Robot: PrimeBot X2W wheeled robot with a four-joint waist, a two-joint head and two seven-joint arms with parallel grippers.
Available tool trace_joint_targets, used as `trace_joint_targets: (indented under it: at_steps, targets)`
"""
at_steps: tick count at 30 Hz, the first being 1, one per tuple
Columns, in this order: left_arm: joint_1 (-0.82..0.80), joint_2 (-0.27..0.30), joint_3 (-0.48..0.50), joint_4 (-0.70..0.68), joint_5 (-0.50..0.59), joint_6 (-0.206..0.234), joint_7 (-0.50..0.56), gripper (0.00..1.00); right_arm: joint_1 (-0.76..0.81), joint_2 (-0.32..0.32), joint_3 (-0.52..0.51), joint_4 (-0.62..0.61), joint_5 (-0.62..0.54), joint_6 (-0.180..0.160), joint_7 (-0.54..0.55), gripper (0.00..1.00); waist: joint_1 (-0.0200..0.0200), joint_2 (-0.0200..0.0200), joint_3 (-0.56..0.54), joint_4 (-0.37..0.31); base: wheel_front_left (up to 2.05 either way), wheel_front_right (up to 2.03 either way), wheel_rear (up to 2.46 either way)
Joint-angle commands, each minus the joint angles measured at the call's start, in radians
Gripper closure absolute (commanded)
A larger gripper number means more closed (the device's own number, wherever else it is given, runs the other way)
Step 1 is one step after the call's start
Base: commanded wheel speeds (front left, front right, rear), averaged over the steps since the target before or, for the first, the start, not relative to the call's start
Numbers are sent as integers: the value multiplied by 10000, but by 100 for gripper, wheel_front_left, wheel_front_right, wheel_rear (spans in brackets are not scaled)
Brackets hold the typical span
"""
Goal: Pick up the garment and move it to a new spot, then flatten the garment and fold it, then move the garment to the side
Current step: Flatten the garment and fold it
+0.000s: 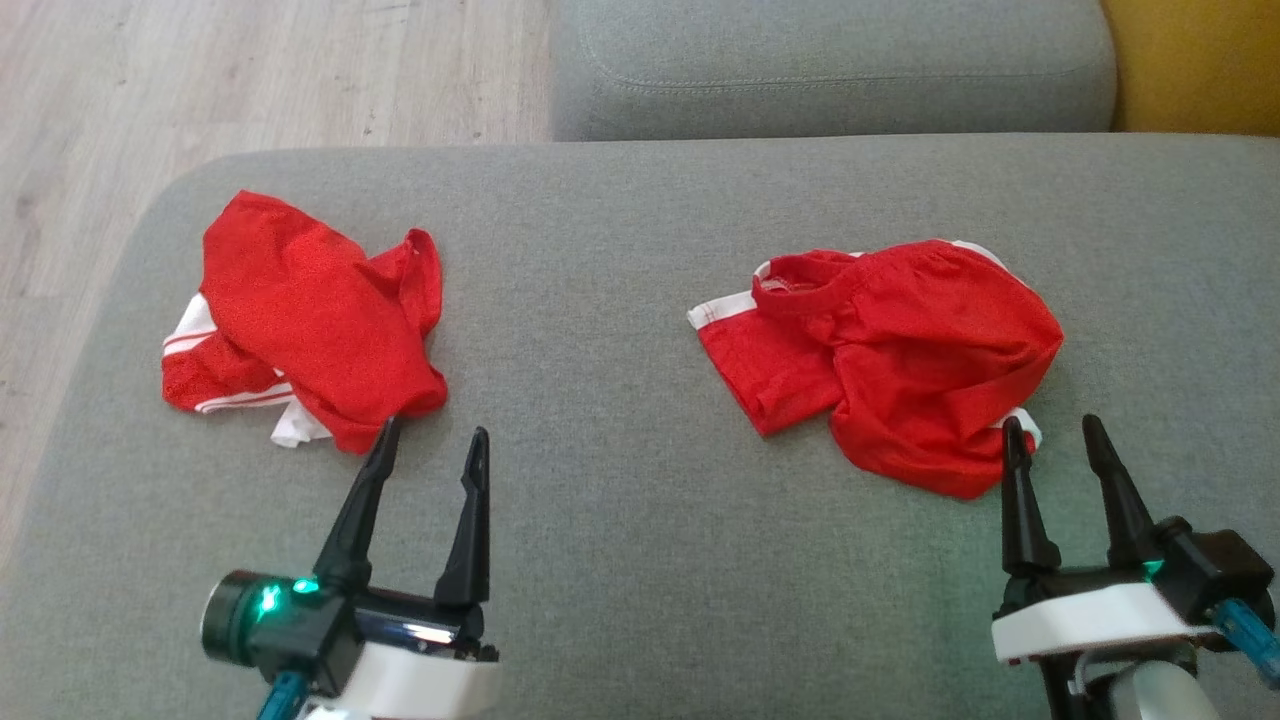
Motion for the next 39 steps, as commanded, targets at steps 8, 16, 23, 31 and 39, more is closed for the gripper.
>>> trace_joint_targets:
  at_steps: [8, 16, 23, 31, 39]
  targets:
    - [-104, -665, 1069, 134, 659, -969, -62, 0, -586, -56, 165, -107, -142, 75, -65, 0, 1, 0, 223, -35, 0, 0, 0]
    - [-522, -947, 1142, 1087, 1041, -1715, -62, 0, -2268, -56, -774, 377, -675, 75, 111, 0, 1, 0, 1114, 140, 0, 0, 0]
    - [-1180, -1224, 1368, 1257, 1246, -2104, -62, 0, -5566, -56, -2310, 2848, -1202, 75, 2208, 0, 1, 0, 1935, 401, 0, 0, 0]
    - [-1626, -1598, 1746, 1172, 1439, -2494, -62, 0, -7949, -57, -3647, 5712, -3303, 75, 4328, 0, 1, 0, 2531, 777, 0, 0, 0]
    - [-1664, -1814, 1990, 1181, 1634, -2719, -62, 0, -8375, -329, -4147, 6839, -5057, 75, 4505, 0, 1, 0, 2701, 913, 0, 0, 0]
